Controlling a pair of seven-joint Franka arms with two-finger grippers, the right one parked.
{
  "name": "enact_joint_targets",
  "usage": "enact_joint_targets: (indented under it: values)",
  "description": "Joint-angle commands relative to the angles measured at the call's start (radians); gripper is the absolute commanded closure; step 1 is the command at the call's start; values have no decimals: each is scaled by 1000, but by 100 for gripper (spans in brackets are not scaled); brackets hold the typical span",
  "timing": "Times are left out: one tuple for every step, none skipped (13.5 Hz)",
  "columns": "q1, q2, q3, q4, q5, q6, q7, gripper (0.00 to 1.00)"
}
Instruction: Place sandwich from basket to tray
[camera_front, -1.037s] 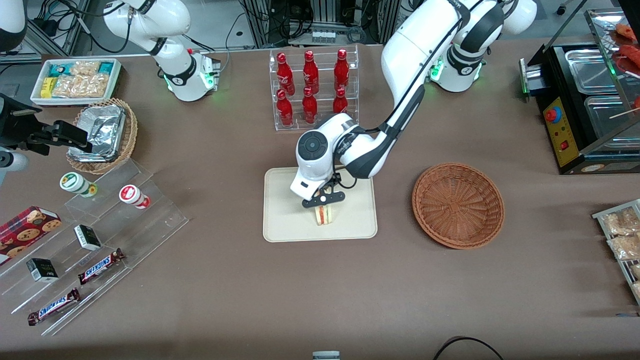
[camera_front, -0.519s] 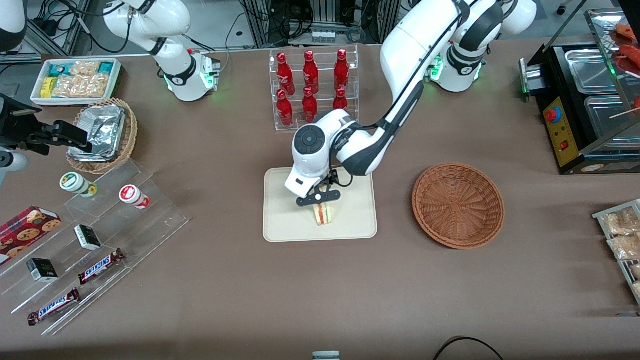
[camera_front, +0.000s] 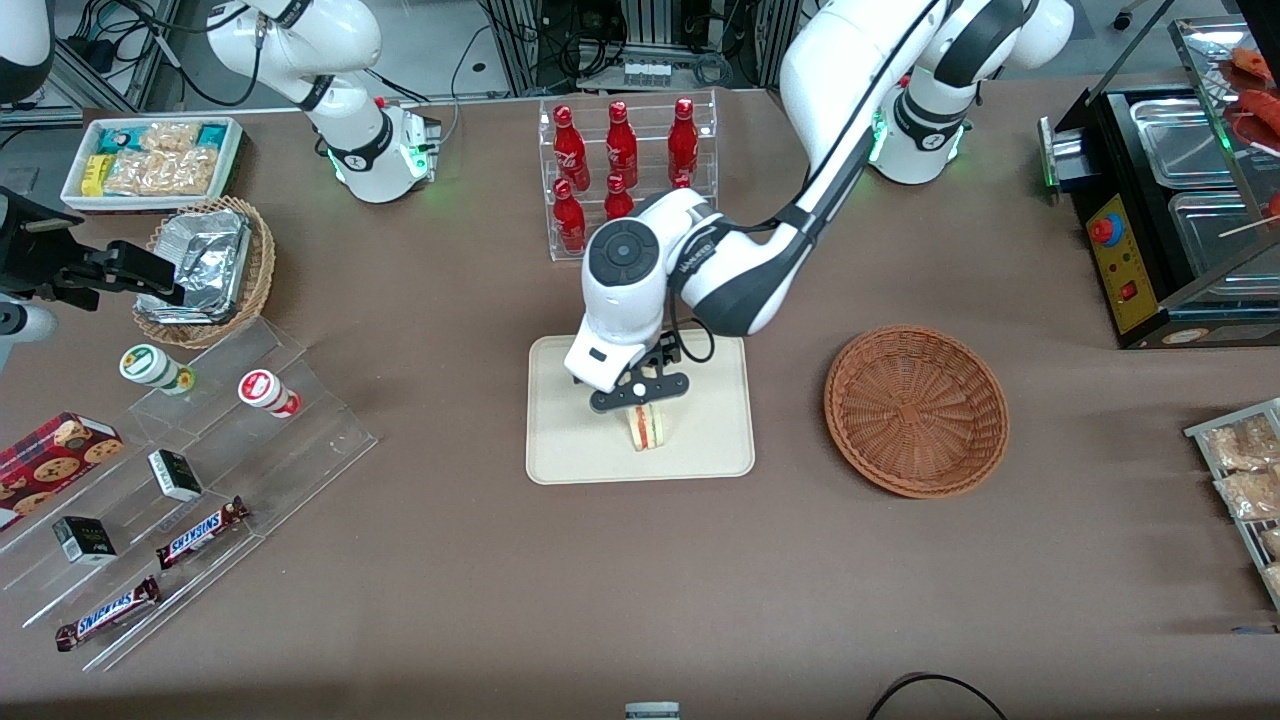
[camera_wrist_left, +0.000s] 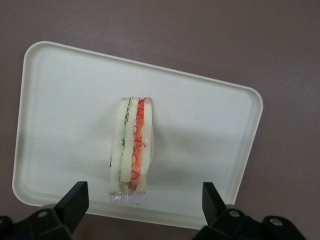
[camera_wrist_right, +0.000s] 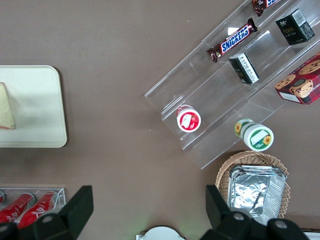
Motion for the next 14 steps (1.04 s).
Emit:
enact_joint_targets:
  values:
    - [13, -47, 7, 12, -3, -39, -5, 0]
    - [21, -67, 10, 8, 3, -72, 7, 0]
    - [39, -72, 10, 6, 4, -100, 36, 0]
    - [44, -78, 10, 5, 4, -114, 65, 0]
    - [47, -90, 12, -9, 6, -141, 73, 0]
    - [76, -119, 24, -38, 3, -157, 81, 0]
    - [99, -154, 24, -82, 1, -157, 114, 0]
    - [122, -192, 24, -125, -3, -157, 183, 0]
    - [145, -217, 24, -150, -9, -162, 235, 0]
    - [165, -237, 24, -176, -9, -163, 261, 0]
    - [177, -257, 24, -202, -9, -163, 281, 0]
    - [196, -279, 24, -230, -9, -163, 300, 0]
    - [220, -311, 24, -266, -9, -163, 337, 0]
    - [251, -347, 24, -312, -9, -165, 392, 0]
